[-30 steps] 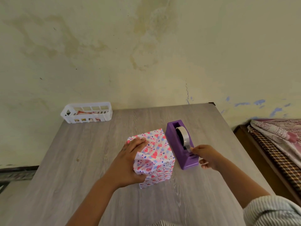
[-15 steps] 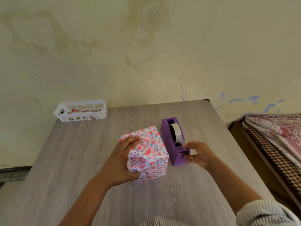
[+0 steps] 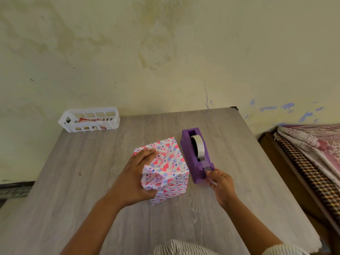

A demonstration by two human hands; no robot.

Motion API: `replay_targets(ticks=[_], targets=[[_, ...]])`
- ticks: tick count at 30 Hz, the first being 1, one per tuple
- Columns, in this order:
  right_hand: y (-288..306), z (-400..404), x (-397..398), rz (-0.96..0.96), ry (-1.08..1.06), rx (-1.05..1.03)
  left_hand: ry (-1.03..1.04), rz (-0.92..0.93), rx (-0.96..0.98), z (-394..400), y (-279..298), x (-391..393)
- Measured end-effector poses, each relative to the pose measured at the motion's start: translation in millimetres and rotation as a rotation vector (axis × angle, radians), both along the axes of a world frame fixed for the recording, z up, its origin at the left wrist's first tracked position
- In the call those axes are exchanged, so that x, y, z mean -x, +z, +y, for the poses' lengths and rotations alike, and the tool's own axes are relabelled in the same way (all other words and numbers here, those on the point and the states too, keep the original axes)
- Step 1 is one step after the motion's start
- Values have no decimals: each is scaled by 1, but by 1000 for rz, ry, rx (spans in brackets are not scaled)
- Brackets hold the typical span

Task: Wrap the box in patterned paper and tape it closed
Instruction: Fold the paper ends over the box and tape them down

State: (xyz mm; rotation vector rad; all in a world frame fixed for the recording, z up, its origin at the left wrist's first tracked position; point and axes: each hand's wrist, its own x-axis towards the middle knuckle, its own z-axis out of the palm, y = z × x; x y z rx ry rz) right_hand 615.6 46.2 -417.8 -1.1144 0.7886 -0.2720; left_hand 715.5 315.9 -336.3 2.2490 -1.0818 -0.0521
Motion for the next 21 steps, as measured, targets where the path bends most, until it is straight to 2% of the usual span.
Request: replay_targets(ticks=[4, 9, 14, 16, 21], targets=[[-4, -1, -1, 121, 51, 191, 2, 1, 3, -1, -1, 0], [-3, 1, -5, 276, 70, 524, -2, 4, 16, -1, -1, 0], [-5, -8, 7, 375, 82, 645, -3, -7, 16, 0, 0, 0], [5, -6, 13, 348, 72, 714, 0, -41, -2, 0, -2, -1], [65, 9, 4, 122, 112, 872, 29, -112, -69, 2, -9, -1]])
